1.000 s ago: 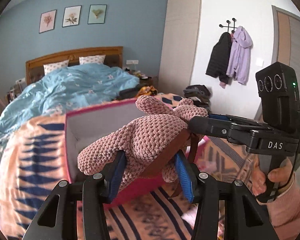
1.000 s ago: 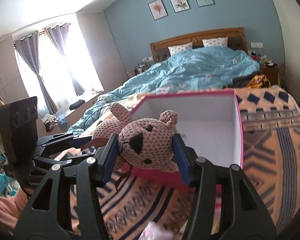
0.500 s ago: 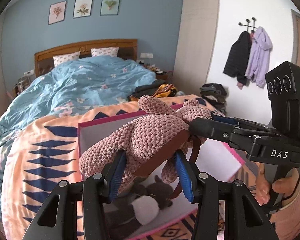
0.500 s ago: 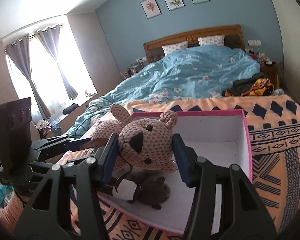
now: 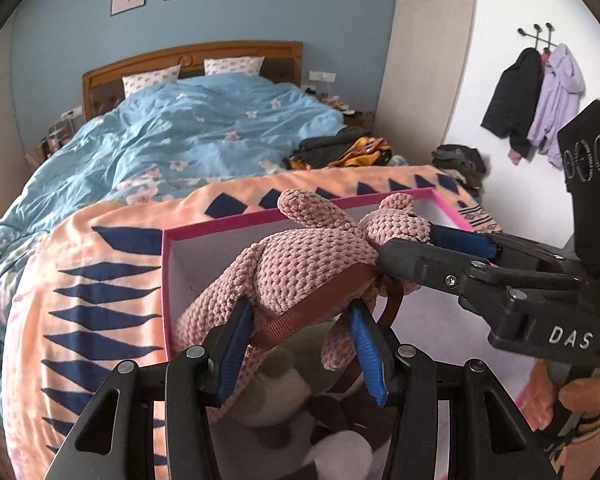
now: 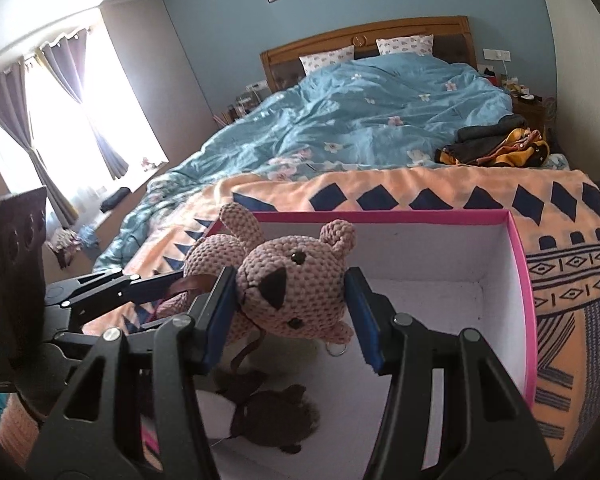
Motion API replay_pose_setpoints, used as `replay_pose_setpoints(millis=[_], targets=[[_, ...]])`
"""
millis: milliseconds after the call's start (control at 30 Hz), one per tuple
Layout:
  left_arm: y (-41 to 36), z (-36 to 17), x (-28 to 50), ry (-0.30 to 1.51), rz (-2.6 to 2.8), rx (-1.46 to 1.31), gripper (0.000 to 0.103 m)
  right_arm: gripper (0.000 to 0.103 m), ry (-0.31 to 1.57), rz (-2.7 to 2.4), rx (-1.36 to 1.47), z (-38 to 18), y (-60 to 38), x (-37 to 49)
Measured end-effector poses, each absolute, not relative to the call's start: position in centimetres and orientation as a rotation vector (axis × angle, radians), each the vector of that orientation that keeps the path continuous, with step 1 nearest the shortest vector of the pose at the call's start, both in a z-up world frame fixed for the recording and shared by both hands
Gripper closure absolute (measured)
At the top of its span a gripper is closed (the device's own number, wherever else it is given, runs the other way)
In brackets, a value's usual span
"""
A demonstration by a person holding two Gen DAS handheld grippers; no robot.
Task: Organize objects
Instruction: 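Carry the pink knitted bunny into the pink box and open the right tool, then move the right tool back to the bed and close it on the cream bunny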
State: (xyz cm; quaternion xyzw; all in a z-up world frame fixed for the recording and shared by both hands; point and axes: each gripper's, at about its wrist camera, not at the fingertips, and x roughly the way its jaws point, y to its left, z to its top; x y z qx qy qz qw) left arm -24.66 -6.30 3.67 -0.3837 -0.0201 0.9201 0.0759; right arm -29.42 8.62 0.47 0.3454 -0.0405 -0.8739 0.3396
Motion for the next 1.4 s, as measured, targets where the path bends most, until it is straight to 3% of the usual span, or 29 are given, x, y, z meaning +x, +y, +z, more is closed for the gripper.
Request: replay_pose_setpoints(millis=[167, 267, 467, 700, 900, 967, 1400], targets=[[-6.5, 2.8, -26.0, -0.071, 2.766, -1.227, 0.053, 0.045, -0.081, -2.262, 0.970, -0.2, 7.3, -31.0], [-6.8, 3.2, -25.7, -0.081, 2.790, -1.201, 0.052, 0.036, -0.061, -2.281, 0.972, -0.1, 6.9, -31.0], [-7.5, 3.5, -24.4, -0.132, 2.798, -1.146, 0.050, 0.036, -0.069, -2.269, 0.979, -0.3, 7.2, -30.5], [-6.8, 5.1, -20.7, -0.155, 2.793, -0.989, 0.032, 0.036, -0.128, -2.240, 0.949, 0.0, 9.2, -28.6], [-5.2, 6.8, -16.6, -0.127, 2.776, -0.833, 0.030, 0.036, -0.171, -2.215, 0.871, 1.4, 11.2, -25.6], [-4.7, 7.1, -15.2, -0.115, 2.779, -0.791, 0.012, 0.035, -0.168, -2.208, 0.841, 1.8, 11.9, -24.3], [-1.0, 6.4, -8.0, -0.092, 2.701, -0.665, 0.009, 0.033, -0.132, -2.167, 0.745, 2.4, 16.7, -16.2]])
